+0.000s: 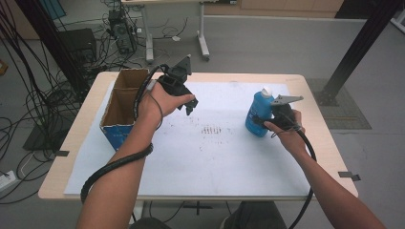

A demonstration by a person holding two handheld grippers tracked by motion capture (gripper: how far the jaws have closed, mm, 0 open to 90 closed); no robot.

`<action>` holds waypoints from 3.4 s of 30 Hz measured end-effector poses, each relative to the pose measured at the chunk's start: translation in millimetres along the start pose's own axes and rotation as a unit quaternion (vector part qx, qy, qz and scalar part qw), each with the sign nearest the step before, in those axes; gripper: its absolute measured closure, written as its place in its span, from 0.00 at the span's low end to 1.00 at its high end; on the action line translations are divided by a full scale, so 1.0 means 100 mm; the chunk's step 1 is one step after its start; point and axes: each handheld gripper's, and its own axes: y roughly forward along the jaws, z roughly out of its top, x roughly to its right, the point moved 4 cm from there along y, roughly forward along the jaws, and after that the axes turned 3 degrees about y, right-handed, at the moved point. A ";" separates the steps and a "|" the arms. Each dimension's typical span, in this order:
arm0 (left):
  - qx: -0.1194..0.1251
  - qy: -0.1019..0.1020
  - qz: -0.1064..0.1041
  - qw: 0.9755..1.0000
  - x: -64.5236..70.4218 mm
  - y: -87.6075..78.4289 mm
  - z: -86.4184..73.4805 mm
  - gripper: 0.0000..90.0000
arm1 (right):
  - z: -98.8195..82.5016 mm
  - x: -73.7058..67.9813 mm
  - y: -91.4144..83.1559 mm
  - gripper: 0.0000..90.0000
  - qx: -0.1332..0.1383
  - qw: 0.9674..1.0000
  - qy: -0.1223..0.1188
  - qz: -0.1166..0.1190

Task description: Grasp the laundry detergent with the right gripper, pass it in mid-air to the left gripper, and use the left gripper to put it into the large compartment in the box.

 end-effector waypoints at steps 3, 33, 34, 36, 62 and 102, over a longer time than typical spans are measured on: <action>0.003 0.007 -0.002 1.000 0.00 -0.03 0.01 0.07 | 0.01 0.00 0.00 0.48 -0.003 1.000 0.001 0.001; 0.023 0.163 0.001 0.986 -0.16 -0.48 0.25 0.06 | 0.80 -0.19 -0.03 0.48 -0.020 0.996 -0.042 0.079; 0.026 0.170 0.001 0.985 -0.16 -0.50 0.25 0.06 | 0.84 -0.21 -0.03 0.48 -0.020 0.995 -0.046 0.083; 0.029 0.179 -0.001 0.983 -0.17 -0.55 0.26 0.06 | 0.99 -0.32 -0.02 0.48 -0.019 0.993 -0.059 0.100; 0.048 0.313 -0.010 0.948 -0.20 -1.05 0.00 0.06 | 1.46 -1.38 0.31 0.48 -0.042 0.954 -0.163 0.249; 0.014 0.384 -0.013 0.923 0.02 -1.06 -0.14 0.06 | 1.43 -2.08 0.49 0.48 -0.034 0.906 -0.239 0.348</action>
